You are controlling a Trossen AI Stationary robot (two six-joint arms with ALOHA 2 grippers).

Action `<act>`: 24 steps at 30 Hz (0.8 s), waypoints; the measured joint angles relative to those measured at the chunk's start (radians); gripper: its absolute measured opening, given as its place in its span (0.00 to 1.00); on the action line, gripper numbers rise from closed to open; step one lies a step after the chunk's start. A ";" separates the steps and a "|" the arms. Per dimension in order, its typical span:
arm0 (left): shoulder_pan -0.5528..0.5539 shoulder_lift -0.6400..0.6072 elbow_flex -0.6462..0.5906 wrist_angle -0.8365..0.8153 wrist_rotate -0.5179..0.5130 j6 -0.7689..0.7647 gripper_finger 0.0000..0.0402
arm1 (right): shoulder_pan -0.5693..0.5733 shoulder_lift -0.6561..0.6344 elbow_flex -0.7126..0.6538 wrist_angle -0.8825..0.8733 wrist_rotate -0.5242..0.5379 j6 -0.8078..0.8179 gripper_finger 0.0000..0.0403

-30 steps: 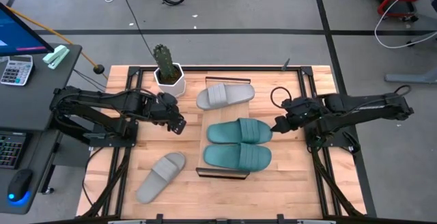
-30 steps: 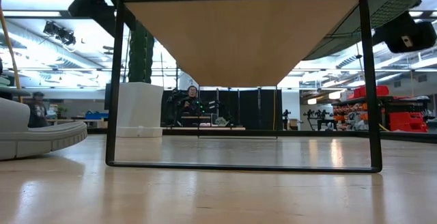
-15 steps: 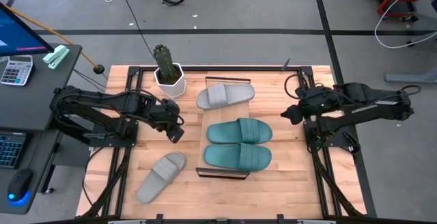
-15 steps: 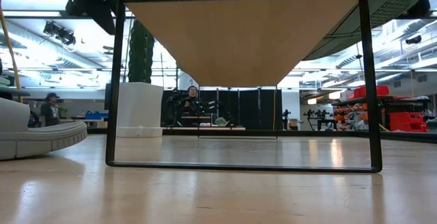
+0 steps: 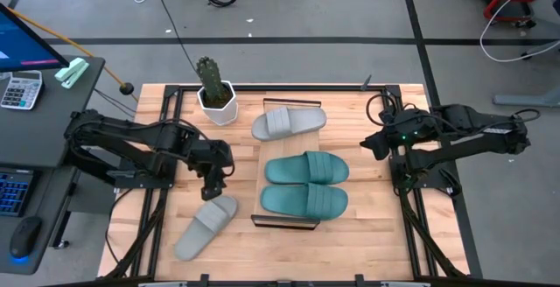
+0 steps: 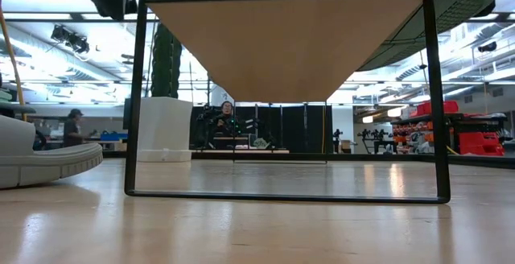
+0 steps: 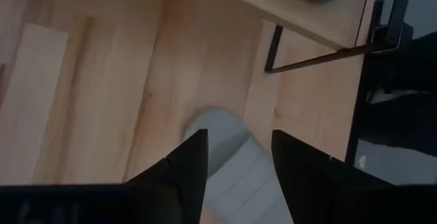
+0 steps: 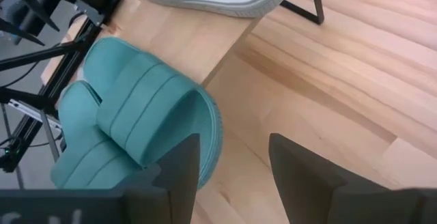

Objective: Pick and place slides into the shelf
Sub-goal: Put the gray slipper on the shelf

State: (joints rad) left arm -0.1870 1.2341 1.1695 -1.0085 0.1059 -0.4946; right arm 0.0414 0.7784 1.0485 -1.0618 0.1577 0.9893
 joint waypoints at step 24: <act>0.043 0.009 -0.450 0.395 0.265 0.194 0.37 | 0.000 0.005 0.000 0.000 -0.007 0.012 0.44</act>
State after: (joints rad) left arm -0.1444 1.2430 0.7198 -0.6137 0.3707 -0.3006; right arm 0.0416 0.7837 1.0481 -1.0618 0.1510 1.0016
